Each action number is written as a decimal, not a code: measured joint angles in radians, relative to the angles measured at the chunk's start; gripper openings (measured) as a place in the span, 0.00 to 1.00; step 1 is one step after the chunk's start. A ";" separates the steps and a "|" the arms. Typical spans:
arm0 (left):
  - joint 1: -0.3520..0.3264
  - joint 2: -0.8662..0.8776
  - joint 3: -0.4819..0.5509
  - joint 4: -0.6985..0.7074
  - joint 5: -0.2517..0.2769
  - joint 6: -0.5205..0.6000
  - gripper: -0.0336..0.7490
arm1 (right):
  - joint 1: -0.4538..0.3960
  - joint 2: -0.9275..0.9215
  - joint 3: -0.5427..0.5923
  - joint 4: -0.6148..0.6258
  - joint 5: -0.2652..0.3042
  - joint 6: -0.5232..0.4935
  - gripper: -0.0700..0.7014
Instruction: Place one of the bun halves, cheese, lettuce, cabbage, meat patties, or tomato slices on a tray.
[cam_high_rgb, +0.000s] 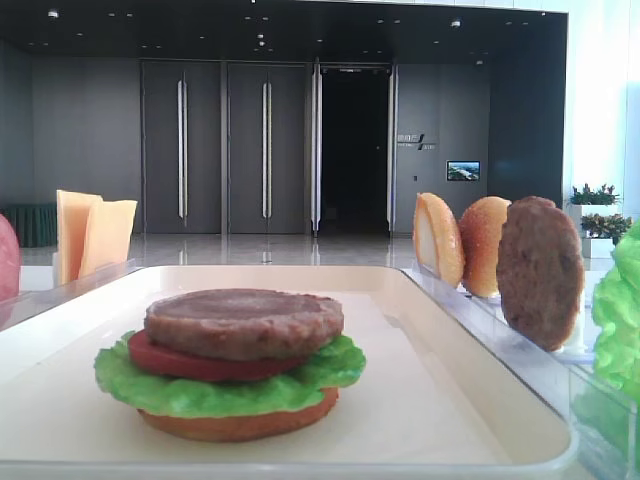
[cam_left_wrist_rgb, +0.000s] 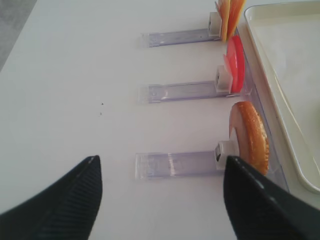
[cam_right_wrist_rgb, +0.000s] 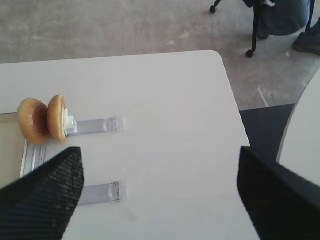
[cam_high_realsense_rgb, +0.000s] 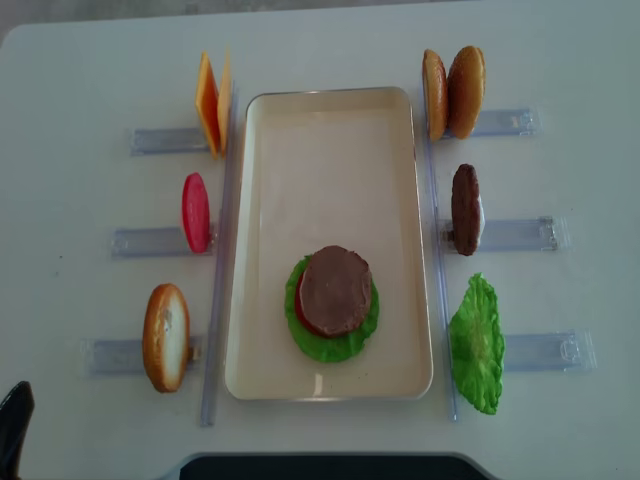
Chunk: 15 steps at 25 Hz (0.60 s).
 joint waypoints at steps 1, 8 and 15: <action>0.000 0.000 0.000 0.000 0.000 0.000 0.78 | 0.000 -0.062 0.028 0.000 0.000 -0.005 0.86; 0.000 0.000 0.000 0.000 0.000 0.000 0.78 | 0.003 -0.352 0.247 0.016 0.000 -0.032 0.86; 0.000 0.000 0.000 0.000 0.000 0.000 0.78 | 0.003 -0.632 0.447 0.083 0.002 -0.045 0.86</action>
